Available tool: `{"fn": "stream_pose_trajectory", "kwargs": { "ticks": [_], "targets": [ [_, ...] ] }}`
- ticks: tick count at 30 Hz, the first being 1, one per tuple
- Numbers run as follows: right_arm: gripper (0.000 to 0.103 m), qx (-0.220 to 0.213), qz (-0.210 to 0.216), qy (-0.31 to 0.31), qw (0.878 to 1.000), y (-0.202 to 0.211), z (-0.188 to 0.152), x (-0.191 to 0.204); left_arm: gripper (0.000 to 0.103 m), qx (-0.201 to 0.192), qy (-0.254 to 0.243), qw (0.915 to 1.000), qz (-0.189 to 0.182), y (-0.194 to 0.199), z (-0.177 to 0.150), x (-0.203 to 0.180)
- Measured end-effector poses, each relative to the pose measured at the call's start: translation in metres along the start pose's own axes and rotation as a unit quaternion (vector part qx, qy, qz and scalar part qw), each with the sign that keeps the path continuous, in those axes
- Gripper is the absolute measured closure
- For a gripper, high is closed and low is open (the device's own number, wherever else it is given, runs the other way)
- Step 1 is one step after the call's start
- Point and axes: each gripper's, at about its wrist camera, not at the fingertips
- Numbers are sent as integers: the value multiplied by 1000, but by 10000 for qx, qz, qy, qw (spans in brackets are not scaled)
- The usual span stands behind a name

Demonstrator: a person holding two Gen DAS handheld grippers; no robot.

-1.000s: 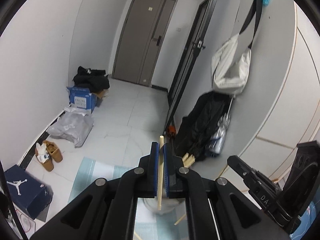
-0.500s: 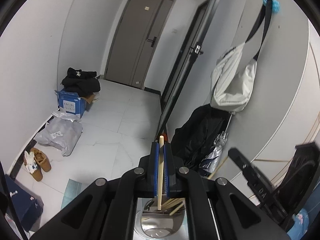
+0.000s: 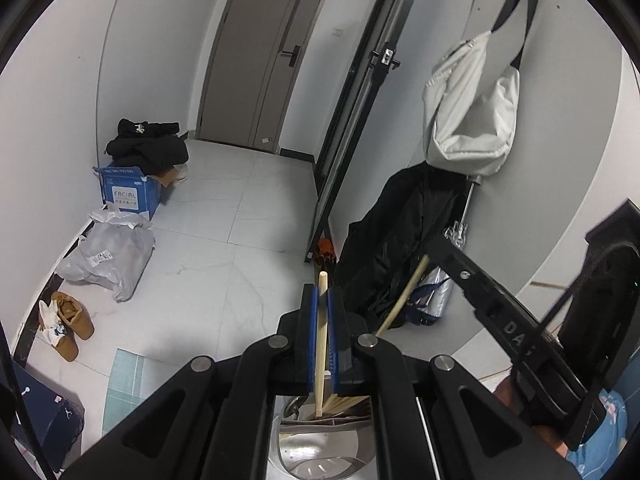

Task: Organize utensils
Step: 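Lower the chopstick into the holder and open the right tool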

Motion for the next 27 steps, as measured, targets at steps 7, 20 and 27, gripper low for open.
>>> {"fn": "stream_pose_trajectory", "kwargs": {
  "ticks": [7,20,27],
  "targets": [
    [100,86,98,88,9999,-12,-15,0,101,116,-201,9996,-140,-5,-12,-5],
    [100,461,219,227,9984,-19,-51,0,101,-17,-612,9981,-48,-4,-16,-20],
    [100,469,324,189,9982,-16,-51,-6,101,100,-1134,9934,-147,-12,-17,-29]
  ]
}}
Point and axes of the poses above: each gripper's, at about its wrist camera, not at the fingertips, and y roughly against the way its jaws point, x to its left, z to its top, and after that the axes turned 15 degrees about x, right-handed
